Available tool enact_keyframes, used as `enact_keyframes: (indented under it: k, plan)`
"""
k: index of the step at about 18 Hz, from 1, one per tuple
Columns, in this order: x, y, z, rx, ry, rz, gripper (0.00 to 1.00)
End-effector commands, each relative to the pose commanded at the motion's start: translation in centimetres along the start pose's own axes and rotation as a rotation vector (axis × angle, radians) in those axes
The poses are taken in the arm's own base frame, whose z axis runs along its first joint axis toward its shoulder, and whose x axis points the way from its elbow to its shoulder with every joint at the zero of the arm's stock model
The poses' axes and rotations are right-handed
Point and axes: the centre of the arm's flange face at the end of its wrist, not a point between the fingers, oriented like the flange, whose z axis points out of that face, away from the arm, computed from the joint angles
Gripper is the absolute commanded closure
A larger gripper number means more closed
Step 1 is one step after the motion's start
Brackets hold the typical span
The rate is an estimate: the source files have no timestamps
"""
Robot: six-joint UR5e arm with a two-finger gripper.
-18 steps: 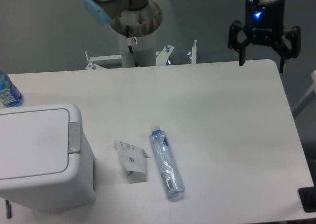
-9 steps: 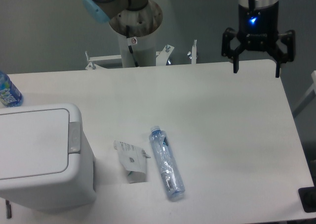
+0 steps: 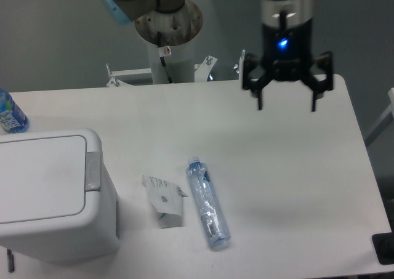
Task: Open the trash can
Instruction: 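Move the open gripper across the table toward the white trash can lid, then lower the gripper onto the lid's edge beside the hinge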
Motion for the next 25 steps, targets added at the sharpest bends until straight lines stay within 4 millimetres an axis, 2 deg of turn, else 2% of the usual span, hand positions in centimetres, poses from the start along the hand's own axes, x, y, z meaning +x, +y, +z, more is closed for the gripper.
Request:
enact_keyframes:
  k: [2,4,7,10,14,18,25]
  plan:
    - [1.9,-1.5,0.4,0.007,0.018,-0.097,0.00]
    - [4.6,-2.7,0.6,0.015,0.049,-0.166,0.00]
    - [8.2,-4.2,0.1,0.042,0.125,-0.257,0.00]
    - [9.7,-4.9,0.4,0.059,0.258,-0.389,0.00]
    - [11.4,-5.7,-0.1,0.085,0.399,-0.445,0.00]
    - [13.8,-6.2,0.4,0.066,0.433,-0.434,0.00]
    - [15.7,-6.5,2.1,0.033,0.445,-0.417,0.00]
